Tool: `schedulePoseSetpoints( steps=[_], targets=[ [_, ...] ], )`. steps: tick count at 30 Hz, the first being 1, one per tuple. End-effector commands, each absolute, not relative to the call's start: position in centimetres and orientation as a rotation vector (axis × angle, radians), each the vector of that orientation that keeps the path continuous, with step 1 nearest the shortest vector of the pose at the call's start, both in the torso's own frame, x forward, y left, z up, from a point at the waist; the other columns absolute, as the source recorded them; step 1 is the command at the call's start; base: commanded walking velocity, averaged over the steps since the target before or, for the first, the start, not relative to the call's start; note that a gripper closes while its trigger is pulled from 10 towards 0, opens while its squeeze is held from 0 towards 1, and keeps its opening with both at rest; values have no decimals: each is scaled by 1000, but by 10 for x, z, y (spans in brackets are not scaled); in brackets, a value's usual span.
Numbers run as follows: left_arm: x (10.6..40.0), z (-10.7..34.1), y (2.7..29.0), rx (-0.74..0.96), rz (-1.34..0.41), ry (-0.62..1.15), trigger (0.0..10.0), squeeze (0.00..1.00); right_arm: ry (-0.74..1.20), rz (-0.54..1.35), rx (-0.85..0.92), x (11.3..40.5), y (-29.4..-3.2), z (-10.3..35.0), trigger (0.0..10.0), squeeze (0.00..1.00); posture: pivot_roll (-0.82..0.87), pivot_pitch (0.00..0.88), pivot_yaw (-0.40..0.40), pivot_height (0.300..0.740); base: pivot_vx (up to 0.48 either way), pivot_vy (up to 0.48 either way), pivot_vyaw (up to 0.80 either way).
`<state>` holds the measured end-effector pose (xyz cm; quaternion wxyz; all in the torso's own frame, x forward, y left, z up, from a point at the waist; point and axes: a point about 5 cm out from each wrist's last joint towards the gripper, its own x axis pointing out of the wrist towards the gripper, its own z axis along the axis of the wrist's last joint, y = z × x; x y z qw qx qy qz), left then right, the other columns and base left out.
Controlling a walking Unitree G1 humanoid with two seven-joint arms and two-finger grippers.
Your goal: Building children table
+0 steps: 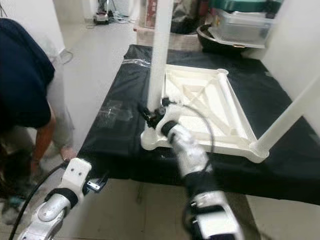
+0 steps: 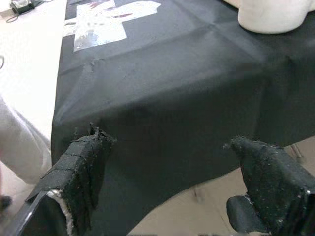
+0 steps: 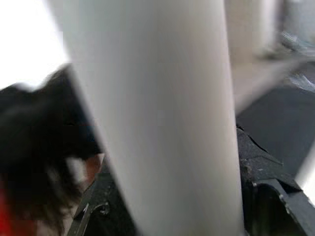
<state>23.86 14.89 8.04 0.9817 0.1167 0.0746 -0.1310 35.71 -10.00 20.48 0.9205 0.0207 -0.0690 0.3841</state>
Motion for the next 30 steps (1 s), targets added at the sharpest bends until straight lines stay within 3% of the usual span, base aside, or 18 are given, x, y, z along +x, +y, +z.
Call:
schedulePoseSetpoints(
  steps=[1, 4, 5, 7, 8, 10, 12, 13, 15, 16, 18, 23, 24, 25, 27, 28, 29, 30],
  targets=[
    [239, 79, 149, 235, -263, 156, 10000, 0, -156, 999, 37, 345, -77, 206, 10000, 0, 134, 0, -89, 740, 0, 0, 0],
    [239, 79, 148, 233, -258, 154, 10000, 0, -148, 1052, 54, 341, -70, 203, 9569, 0, 142, 0, -94, 740, 0, 0, 0],
    [238, 79, 148, 233, -257, 156, 10000, 0, -139, 1050, 57, 340, -66, 199, 8863, 0, 147, 0, -95, 740, 0, 0, 0],
    [237, 78, 148, 233, -257, 158, 10000, 0, -127, 1045, 58, 339, -62, 194, 8863, 0, 150, 0, -96, 740, 0, 0, 0],
    [236, 78, 148, 234, -257, 160, 10000, 0, -117, 951, 54, 347, -63, 188, 0, 0, 149, 0, -94, 740, 0, 0, 0],
    [235, 77, 149, 234, -256, 162, 10000, 0, -77, 736, 29, 360, -68, 177, 0, 0, 149, 0, -94, 740, 0, 0, 0],
    [234, 77, 149, 234, -256, 163, 10000, 0, -69, 702, 22, 363, -70, 175, 0, 0, 149, 0, -94, 740, 0, 0, 0],
    [234, 77, 149, 234, -256, 163, 10000, 0, 51, 398, 64, 375, -90, 158, 0, 0, 138, 0, -89, 740, 0, 0, 0],
    [236, 77, 148, 236, -259, 163, 10000, 0, 275, -216, 97, 368, -143, 114, 0, 0, 134, 0, -88, 740, 0, 0, 0],
    [236, 77, 148, 236, -259, 163, 10000, 0, 275, -216, 97, 368, -143, 114, 0, 0, 134, 0, -88, 740, 0, 0, 0],
    [237, 77, 147, 237, -261, 161, 10000, 0, 345, -428, 74, 351, -162, 94, 0, 0, 137, 0, -84, 740, 0, 0, 0],
    [236, 78, 144, 231, -271, 160, 10000, 0, 287, -408, 37, 338, -149, 100, 0, 0, 118, 0, -68, 740, 0, 0, 0],
    [236, 76, 143, 233, -279, 163, 10000, 0, 285, -332, 31, 338, -139, 101, 3804, 0, 115, 0, -68, 740, 0, 0, 0],
    [236, 76, 141, 233, -285, 164, 10000, 0, 288, -209, 38, 340, -127, 103, 10000, 0, 110, 0, -68, 740, 0, 0, 0],
    [236, 76, 141, 233, -288, 165, 10000, 0, 289, -130, 43, 342, -118, 103, 10000, 0, 110, 0, -68, 740, 0, 0, 0],
    [237, 76, 141, 233, -288, 164, 10000, 0, 217, -18, 37, 344, -111, 113, 10000, 122, 120, 0, -76, 740, 0, 0, 0],
    [237, 76, 141, 232, -285, 162, 10000, 0, 145, 119, 68, 345, -101, 123, 10000, 1000, 123, 0, -78, 740, 0, 0, 0],
    [237, 77, 143, 232, -281, 160, 10000, 0, 105, 308, 104, 343, -84, 134, 10000, 1000, 122, 0, -77, 740, 0, 0, 0]
  ],
)
